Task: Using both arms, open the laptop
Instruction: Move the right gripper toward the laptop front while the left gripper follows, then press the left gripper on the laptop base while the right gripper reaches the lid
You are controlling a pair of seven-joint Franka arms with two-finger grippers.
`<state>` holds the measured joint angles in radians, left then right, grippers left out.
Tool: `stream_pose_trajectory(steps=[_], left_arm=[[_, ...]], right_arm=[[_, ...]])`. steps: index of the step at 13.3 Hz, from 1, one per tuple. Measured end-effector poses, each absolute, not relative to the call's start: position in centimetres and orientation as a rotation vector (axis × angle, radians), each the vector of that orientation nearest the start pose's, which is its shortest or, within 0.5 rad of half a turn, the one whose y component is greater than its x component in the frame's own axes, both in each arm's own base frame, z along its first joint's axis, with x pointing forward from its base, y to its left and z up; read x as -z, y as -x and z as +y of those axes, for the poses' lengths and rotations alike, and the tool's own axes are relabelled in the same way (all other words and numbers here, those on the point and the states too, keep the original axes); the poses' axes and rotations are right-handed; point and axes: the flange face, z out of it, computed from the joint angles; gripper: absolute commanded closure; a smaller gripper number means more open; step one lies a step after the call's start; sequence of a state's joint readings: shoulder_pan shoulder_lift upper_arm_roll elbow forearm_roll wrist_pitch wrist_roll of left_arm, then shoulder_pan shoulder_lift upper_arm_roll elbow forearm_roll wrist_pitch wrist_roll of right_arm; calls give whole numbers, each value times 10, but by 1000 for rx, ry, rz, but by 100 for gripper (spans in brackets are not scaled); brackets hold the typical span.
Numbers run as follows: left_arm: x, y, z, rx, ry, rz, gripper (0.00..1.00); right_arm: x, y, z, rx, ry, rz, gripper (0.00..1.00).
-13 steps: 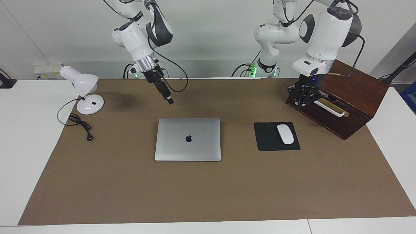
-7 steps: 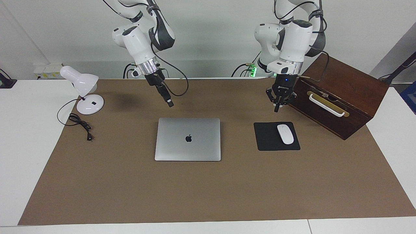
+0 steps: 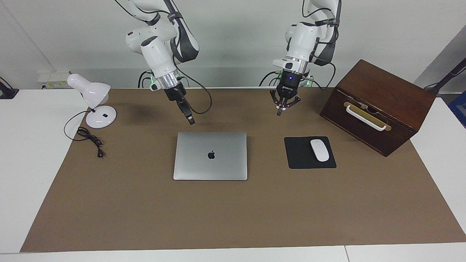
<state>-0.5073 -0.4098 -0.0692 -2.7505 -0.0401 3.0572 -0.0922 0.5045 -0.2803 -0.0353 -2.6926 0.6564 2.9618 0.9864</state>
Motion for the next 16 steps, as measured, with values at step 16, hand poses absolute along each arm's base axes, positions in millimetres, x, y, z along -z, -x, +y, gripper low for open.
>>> stream_pose_trajectory(steps=[16], left_arm=[[-313, -341, -293, 1160, 3158, 814, 100]], right_arm=[[-322, -392, 151, 205, 2166, 1341, 0]])
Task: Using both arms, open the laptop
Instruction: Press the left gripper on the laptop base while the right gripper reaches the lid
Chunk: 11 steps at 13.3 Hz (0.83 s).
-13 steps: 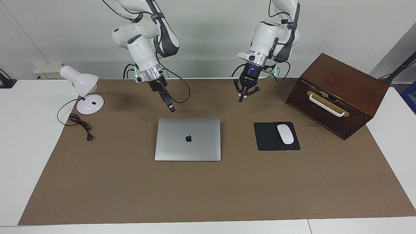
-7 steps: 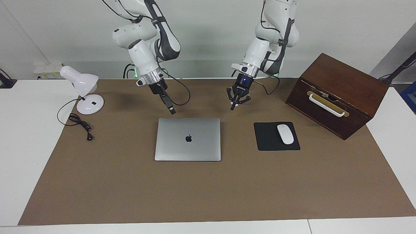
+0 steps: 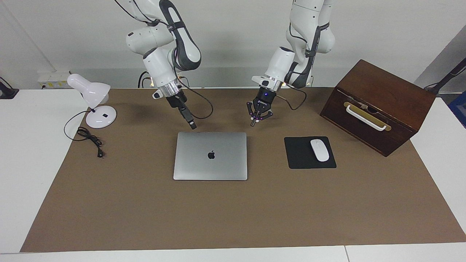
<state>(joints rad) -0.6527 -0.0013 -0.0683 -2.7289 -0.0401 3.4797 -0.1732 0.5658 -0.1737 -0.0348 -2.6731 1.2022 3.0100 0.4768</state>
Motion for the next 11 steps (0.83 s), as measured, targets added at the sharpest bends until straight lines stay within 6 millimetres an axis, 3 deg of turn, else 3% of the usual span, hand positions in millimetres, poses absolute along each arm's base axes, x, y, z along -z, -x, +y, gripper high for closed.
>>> stream_pose_trajectory(steps=[11], left_arm=[[-280, -366, -328, 1102, 3129, 924, 100]], right_arm=[[-315, -411, 163, 206, 2166, 1331, 0]])
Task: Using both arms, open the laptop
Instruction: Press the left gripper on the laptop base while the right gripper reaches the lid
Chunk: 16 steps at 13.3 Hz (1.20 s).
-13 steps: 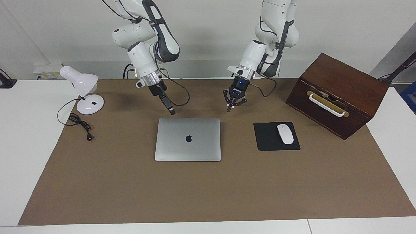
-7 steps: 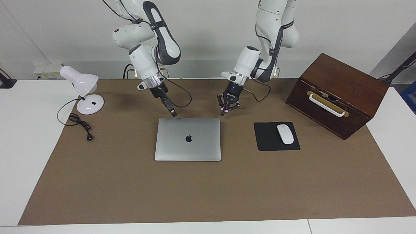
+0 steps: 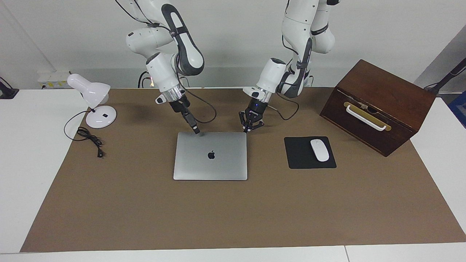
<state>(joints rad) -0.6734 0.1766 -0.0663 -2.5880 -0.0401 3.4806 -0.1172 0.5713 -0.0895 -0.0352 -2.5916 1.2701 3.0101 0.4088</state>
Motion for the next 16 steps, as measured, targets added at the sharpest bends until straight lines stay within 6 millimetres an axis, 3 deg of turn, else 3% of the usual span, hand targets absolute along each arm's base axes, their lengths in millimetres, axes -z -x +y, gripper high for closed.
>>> stream_pose_trajectory(steps=[8, 16], left_arm=[[-272, -379, -335, 1100, 3129, 919, 100], [-268, -386, -337, 1113, 3062, 1020, 100]], right_arm=[[-319, -433, 167, 234, 2154, 1320, 0], [-316, -445, 162, 255, 2163, 1317, 0]])
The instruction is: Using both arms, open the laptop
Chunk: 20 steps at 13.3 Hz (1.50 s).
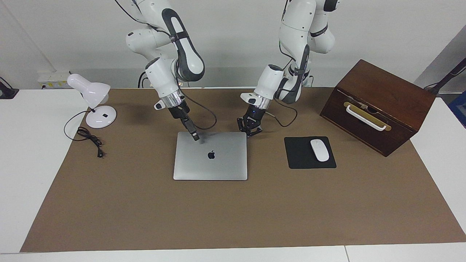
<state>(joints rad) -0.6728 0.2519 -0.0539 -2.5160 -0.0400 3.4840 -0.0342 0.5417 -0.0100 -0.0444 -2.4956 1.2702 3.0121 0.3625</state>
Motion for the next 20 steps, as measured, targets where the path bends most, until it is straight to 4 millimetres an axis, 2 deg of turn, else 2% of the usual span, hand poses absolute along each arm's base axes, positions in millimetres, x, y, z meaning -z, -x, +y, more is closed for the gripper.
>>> stream_pose_trajectory(steps=[20], left_arm=[[-268, -386, -337, 1116, 3044, 1049, 100]], right_arm=[[-318, -453, 165, 260, 2149, 1318, 0]])
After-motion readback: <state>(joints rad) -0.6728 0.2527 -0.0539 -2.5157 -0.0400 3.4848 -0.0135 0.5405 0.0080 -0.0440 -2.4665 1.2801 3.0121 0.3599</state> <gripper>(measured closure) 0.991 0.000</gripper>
